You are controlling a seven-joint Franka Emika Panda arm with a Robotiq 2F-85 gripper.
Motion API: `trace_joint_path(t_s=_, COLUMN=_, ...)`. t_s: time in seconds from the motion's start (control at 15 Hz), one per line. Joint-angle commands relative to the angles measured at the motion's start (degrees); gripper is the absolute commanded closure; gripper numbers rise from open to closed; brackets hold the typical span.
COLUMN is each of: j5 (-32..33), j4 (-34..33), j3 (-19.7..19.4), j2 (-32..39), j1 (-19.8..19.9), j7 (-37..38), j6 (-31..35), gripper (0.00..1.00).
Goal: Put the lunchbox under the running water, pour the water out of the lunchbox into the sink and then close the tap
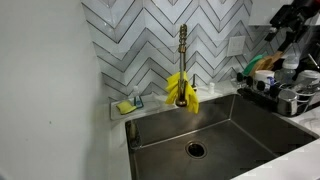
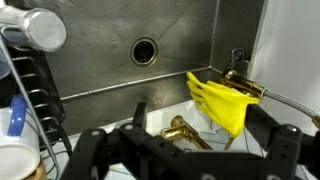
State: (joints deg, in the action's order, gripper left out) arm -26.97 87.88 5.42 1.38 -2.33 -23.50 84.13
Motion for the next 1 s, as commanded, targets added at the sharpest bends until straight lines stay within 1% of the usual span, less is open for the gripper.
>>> trace_joint_path(t_s=0.0, j5=-1.2, j4=9.8, j3=-1.8, j2=-8.3, j1=0.4, j7=1.6, j6=1.8, gripper=0.0)
trace_joint_path(t_s=0.27, j5=-1.0, j4=14.5, j3=-3.4, j2=-12.6, j1=0.1, j7=2.7, j6=1.6, gripper=0.0)
trace_joint_path(t_s=0.6, j5=-1.2, j4=18.4, j3=-4.3, j2=-15.3, j1=-0.1, j7=3.8, j6=1.9, gripper=0.0)
trace_joint_path(t_s=0.67, j5=0.0, j4=14.4, j3=-4.3, j2=-12.6, j1=-0.4, j7=2.9, j6=0.0, gripper=0.0)
trace_joint_path(t_s=0.93, j5=-0.1, j4=15.9, j3=-4.5, j2=-13.5, j1=-0.4, j7=3.0, j6=0.4, gripper=0.0)
